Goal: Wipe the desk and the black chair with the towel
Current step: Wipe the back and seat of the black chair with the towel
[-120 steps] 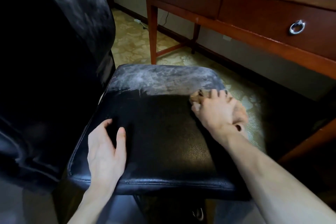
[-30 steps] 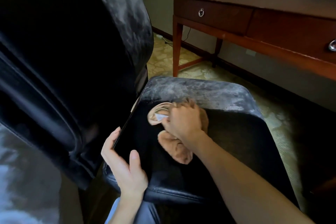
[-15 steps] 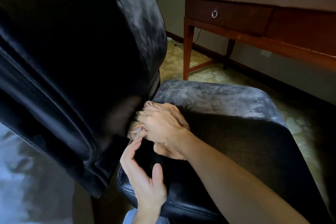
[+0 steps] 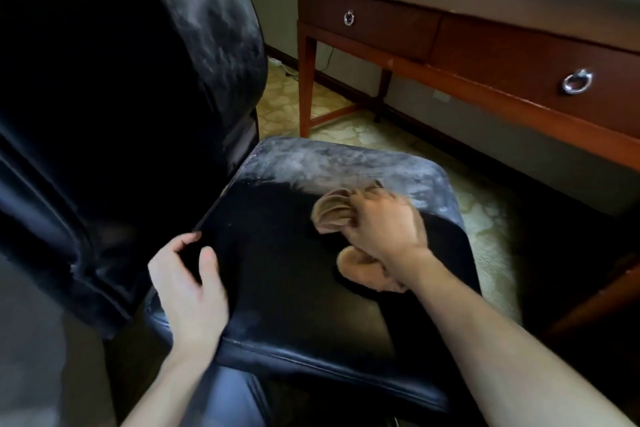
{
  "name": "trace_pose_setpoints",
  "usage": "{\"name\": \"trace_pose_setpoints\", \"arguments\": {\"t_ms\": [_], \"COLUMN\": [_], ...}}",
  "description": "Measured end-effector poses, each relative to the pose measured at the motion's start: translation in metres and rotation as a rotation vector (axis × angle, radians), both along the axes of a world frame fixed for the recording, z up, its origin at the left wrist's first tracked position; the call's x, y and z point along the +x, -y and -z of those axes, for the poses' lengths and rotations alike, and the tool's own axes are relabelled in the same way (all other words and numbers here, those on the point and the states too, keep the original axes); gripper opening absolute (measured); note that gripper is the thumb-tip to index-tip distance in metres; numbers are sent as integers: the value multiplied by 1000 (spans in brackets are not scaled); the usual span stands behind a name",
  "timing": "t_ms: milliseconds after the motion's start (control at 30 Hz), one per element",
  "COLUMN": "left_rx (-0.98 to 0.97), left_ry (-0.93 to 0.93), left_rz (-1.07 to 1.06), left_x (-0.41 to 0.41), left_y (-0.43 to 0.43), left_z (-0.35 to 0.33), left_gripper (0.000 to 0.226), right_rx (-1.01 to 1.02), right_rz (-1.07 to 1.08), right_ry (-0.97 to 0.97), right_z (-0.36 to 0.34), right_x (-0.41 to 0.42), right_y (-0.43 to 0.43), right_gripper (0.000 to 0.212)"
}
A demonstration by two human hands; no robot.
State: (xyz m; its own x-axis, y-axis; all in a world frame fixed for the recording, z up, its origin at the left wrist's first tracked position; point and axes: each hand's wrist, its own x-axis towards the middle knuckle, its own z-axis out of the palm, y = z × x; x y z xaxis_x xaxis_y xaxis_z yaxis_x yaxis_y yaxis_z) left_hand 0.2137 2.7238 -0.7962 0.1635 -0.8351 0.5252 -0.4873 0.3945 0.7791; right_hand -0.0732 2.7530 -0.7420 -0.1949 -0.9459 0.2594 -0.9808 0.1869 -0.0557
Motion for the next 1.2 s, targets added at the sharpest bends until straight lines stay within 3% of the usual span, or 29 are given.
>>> {"name": "trace_pose_setpoints", "arguments": {"t_ms": [67, 167, 267, 333, 433, 533, 600, 667, 800, 1033, 1200], "left_rx": [30, 85, 105, 93, 88, 170, 257, 278, 266, 246, 90], "left_ry": [32, 26, 61, 126, 282, 344, 317, 303, 407, 447, 622], "left_rz": [-9, 0, -19, 37, 293, 415, 384, 358, 342, 361, 614], "left_x": [2, 4, 0, -17, -64, -88, -82, -75, -74, -70, -111], "left_y": [5, 11, 9, -6, -51, -71, -65, -59, -59, -59, -85], "left_z": [-3, -8, -17, -26, -28, -23, -18, -17, -18, -21, -30], "left_gripper": [41, 40, 34, 33, 34, 22, 19, 27, 37, 33, 34], "right_rx": [-8, -61, -132, -177, -246, -99, -14, -85, -191, -398, -507], "right_rz": [115, 273, 375, 331, 71, -158, -146, -85, 107, 346, 414], "right_ry": [-17, 120, 244, 221, 173, 116, 91, 82, 114, 602, 792], "right_z": [1, 10, 14, 8, -7, -4, 7, 16, 23, 52, 61], "right_x": [-32, -62, -69, -57, -16, 25, 31, 20, -24, -70, -69], "right_y": [-38, -98, -134, -128, -88, -53, -51, -65, -99, -162, -169], "right_gripper": [39, 23, 26, 28, 32, 44, 45, 50, 41, 51, 42]}}
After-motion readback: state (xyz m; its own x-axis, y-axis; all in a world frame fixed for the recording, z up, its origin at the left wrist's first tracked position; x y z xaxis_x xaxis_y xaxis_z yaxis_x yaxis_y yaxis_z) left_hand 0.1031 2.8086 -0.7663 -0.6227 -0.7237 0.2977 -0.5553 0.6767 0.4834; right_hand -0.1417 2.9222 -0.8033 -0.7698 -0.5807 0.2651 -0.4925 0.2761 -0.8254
